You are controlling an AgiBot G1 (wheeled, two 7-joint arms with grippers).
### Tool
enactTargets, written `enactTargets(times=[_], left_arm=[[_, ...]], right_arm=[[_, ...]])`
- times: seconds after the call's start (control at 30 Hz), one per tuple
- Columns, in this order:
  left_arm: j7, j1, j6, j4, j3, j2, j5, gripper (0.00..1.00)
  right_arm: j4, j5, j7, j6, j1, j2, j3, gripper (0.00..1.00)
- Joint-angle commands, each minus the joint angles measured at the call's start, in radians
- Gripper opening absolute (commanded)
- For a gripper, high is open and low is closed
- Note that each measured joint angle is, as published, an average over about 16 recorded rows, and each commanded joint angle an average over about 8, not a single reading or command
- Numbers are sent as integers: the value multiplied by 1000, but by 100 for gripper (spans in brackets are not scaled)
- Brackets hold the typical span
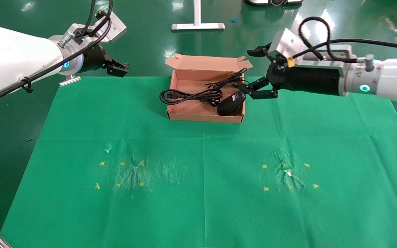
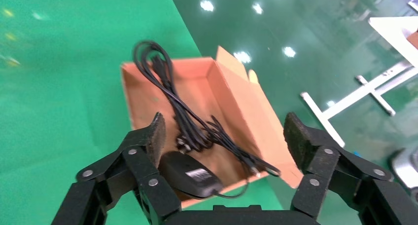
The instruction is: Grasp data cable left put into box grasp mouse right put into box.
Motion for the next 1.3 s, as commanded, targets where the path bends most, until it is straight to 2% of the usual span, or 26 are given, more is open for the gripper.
enactTargets(times=[0.03, 0.27, 0.43, 1.3], left_arm=[[0, 0, 0, 0, 0, 0, 0, 100], [3, 2, 2, -1, -2, -1, -4, 100], [51, 33, 34, -15, -43, -21, -72, 100], [545, 359, 368, -161, -465, -220, -779, 100]], right_arm=[[36, 28, 21, -14, -26, 19, 9, 100], [167, 131, 97, -62, -119, 89, 41, 100], [259, 203, 150, -96, -185, 138, 63, 100], [739, 579, 429, -275, -527, 394, 179, 100]])
